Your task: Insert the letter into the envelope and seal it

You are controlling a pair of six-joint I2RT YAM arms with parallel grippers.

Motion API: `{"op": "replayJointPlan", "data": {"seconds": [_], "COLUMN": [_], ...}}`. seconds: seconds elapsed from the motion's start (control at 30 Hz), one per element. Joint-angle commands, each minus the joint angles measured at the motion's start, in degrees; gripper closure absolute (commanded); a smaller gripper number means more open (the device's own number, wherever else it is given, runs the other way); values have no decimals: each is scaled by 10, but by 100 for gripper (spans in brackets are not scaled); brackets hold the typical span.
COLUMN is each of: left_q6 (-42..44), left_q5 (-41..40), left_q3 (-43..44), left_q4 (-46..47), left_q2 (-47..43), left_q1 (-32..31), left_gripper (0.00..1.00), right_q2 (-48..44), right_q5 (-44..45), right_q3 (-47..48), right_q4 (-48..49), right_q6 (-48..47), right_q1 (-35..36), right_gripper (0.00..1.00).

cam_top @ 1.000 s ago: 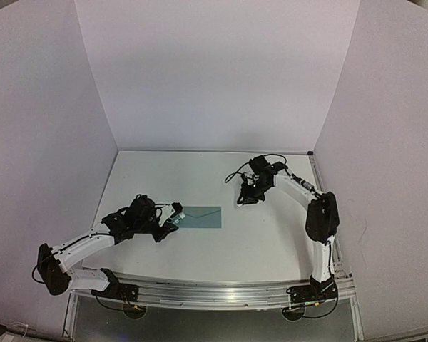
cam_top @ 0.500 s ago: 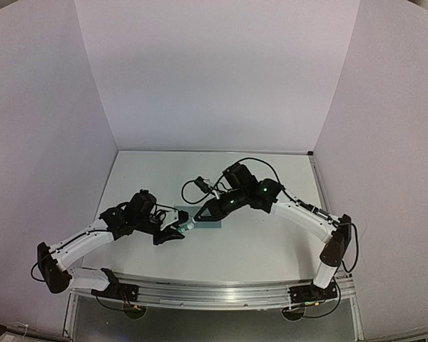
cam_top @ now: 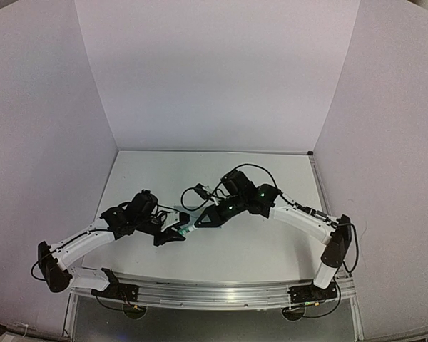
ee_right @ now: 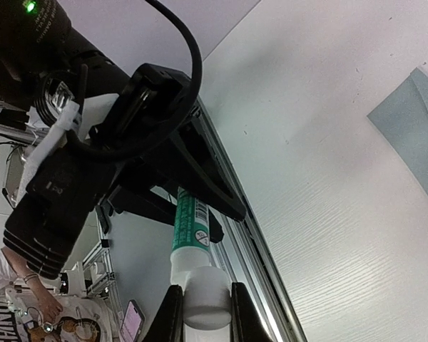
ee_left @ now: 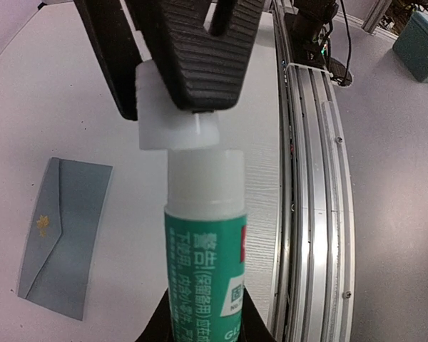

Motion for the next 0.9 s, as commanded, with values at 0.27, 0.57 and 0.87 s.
{"op": "replayJointPlan", "data": {"seconds": [0.27, 0.57, 0.87], "left_q6": [-7, -14, 1], "left_q5": [12, 2, -7], "left_q3": [25, 25, 29], "left_q4": [24, 35, 24], "left_q2": [-1, -4, -5], "left_q1": [-2, -2, -2], "left_gripper": [100, 100, 100], "right_q2": [-24, -10, -38], "right_q5": [-10, -21, 8], "right_q3": [-7, -5, -32], "right_q4": [38, 56, 38], "right_q6": [9, 14, 0], "right_q1": [7, 7, 6], "right_gripper": [100, 100, 100]}}
